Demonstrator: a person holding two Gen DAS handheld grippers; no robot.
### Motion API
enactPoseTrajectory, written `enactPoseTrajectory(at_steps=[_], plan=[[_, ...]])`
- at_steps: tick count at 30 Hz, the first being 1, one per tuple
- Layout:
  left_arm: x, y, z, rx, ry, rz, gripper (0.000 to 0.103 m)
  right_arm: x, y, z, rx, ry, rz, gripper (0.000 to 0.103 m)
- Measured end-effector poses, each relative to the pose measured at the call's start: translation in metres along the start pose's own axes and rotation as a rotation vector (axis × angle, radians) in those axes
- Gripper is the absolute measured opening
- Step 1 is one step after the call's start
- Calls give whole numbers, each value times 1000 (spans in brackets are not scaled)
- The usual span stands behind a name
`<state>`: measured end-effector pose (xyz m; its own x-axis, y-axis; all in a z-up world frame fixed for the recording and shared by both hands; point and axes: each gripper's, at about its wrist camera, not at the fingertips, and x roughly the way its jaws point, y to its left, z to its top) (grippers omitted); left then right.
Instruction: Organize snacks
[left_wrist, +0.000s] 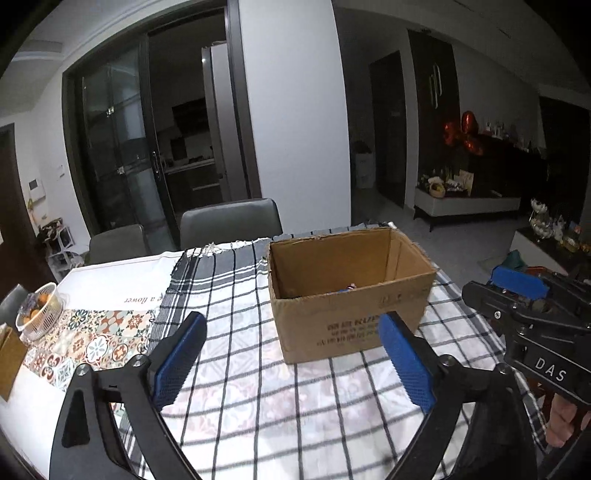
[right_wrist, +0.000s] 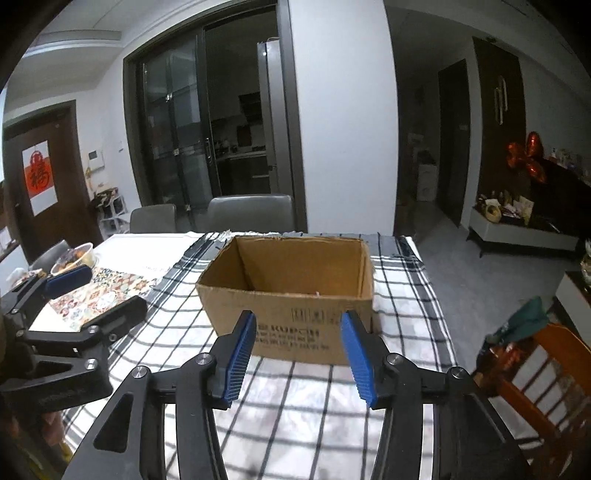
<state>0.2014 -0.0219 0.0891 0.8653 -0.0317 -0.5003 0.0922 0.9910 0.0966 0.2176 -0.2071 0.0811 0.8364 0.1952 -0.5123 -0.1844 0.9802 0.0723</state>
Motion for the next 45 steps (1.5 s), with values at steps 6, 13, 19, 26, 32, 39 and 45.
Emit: enactPoseTrajectory(at_steps=[6, 13, 19, 26, 32, 39, 45], plan=[[-39, -7, -19, 9, -44, 13, 103, -39, 4, -22, 27, -33, -34, 66], [-64, -10, -42, -6, -40, -12, 103, -79, 9, -49, 34, -61, -64, 72], [-84, -12, -56, -4, -47, -5, 103, -104, 16, -64, 28, -86, -82, 73], [-107, -17, -66, 5, -83, -9, 103, -120, 16, -77, 40, -93, -69, 74], [-115, -19, -70, 11, -102, 6, 103, -126, 16, -82, 44, -100, -71, 74], [-117, -19, -72, -1, -112, 3, 103, -131, 19, -86, 32, -119, -72, 74], [-118, -20, -73, 1, -114, -2, 103, -132, 17, -86, 33, -122, -69, 73]])
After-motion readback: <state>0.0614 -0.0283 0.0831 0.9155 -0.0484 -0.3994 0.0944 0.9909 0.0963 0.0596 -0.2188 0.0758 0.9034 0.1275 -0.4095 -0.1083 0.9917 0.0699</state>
